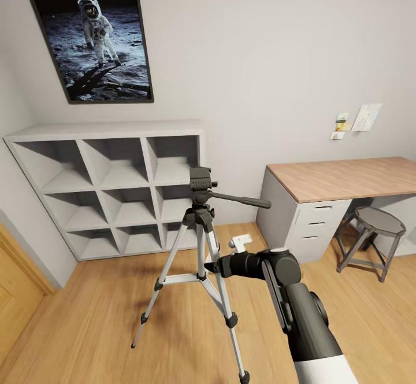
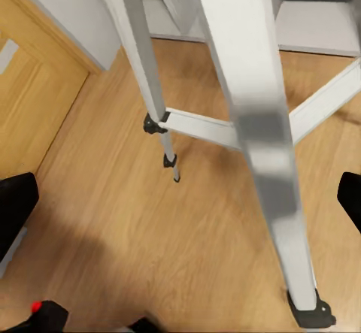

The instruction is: Attach the digital camera to the camera tripod in the bedroom.

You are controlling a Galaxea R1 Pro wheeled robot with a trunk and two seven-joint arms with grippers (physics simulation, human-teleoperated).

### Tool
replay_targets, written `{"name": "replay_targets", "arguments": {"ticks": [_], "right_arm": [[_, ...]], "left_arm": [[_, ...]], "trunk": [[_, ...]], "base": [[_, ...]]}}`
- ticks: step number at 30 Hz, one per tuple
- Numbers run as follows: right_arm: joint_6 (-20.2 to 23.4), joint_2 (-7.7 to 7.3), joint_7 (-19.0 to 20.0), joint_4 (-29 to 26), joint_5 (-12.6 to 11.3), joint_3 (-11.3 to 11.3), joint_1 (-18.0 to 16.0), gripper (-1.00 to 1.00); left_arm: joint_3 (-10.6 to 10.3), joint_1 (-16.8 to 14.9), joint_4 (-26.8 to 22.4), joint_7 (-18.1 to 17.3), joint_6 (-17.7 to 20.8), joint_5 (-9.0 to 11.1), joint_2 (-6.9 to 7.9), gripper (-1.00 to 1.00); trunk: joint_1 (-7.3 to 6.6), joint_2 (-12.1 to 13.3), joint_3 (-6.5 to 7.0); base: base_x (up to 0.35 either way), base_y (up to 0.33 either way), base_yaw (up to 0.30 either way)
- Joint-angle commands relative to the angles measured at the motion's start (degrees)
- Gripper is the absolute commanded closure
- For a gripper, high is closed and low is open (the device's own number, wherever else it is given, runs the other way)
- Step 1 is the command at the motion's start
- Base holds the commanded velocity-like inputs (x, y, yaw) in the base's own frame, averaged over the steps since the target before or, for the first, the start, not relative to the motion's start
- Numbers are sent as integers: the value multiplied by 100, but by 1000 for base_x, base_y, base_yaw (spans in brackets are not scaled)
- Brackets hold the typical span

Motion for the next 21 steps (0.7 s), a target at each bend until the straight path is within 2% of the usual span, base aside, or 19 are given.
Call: {"name": "replay_targets", "arguments": {"ticks": [1, 2, 7, 15, 21], "right_arm": [[-342, 3, -16, 237, 54, 10, -6, -100], [-694, 3, -120, 452, 48, 10, -6, -100], [-1304, 3, -553, 779, 27, 6, -6, -100], [-1429, 3, -696, 873, 0, -1, -6, -100], [-1521, 3, -710, 1251, -12, 7, -6, -100]], "left_arm": [[-47, -4, -2, -13, 17, 54, 3, 100], [-47, -4, -2, -13, 17, 54, 3, 100], [-47, -1, -2, -13, 17, 54, 4, 100], [-47, -4, -2, -13, 17, 54, 4, 100], [-47, -3, -2, -13, 17, 54, 4, 100]], "trunk": [[3, -12, -12], [3, -12, -12], [3, -12, -12], [3, -12, -12], [3, -12, -12]], "base": [[0, 0, 0], [0, 0, 0], [0, 0, 0], [0, 0, 0], [0, 0, 0]]}}
